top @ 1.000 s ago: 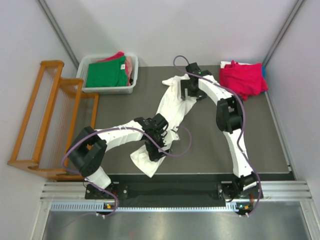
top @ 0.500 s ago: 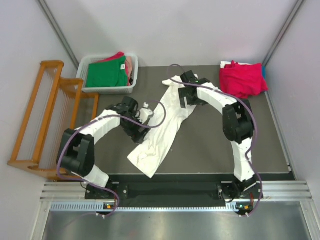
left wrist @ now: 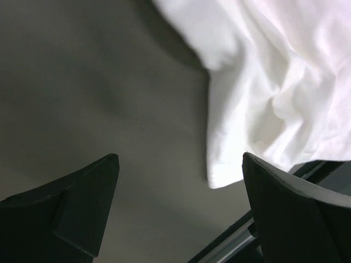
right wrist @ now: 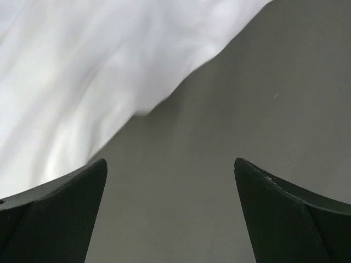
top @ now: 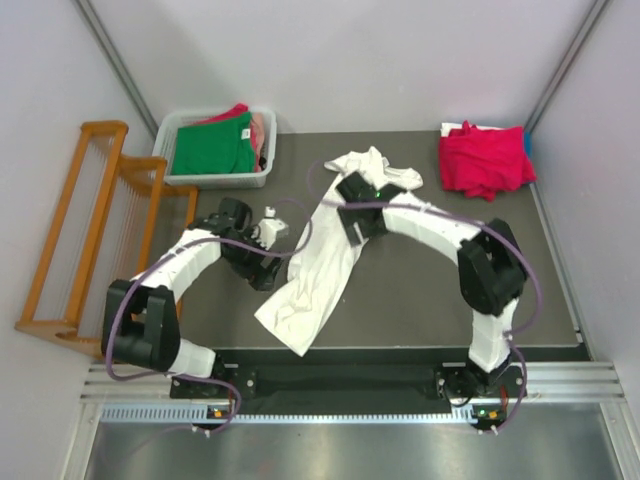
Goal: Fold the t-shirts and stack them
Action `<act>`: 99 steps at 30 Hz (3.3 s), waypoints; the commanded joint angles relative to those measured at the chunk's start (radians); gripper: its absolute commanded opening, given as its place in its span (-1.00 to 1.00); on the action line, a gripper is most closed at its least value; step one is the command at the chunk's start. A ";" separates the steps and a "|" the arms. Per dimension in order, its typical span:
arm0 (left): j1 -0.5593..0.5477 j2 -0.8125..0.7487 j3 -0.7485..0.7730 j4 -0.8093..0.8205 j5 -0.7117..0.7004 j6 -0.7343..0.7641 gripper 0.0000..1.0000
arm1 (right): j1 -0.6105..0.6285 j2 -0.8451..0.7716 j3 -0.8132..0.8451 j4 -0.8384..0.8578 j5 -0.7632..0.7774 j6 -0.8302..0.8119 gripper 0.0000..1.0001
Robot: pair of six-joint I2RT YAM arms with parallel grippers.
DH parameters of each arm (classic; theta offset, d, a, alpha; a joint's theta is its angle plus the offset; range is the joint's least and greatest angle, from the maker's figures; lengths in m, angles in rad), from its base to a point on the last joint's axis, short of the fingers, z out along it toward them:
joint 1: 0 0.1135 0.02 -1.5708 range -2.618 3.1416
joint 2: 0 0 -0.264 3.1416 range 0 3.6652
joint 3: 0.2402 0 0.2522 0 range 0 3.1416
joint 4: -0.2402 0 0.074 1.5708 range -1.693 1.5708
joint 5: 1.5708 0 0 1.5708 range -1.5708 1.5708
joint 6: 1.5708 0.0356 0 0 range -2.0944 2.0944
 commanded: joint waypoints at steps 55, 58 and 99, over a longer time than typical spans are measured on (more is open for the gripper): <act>0.674 0.264 0.090 0.141 0.210 -0.120 0.92 | 0.850 0.127 0.095 -0.095 -0.169 0.029 0.96; 0.674 0.275 0.089 0.142 0.204 -0.114 0.92 | 0.847 0.159 0.127 -0.096 -0.156 0.017 0.95; 0.674 0.300 0.119 0.101 0.181 -0.068 0.93 | 0.710 0.066 -0.096 0.048 -0.155 0.089 -0.31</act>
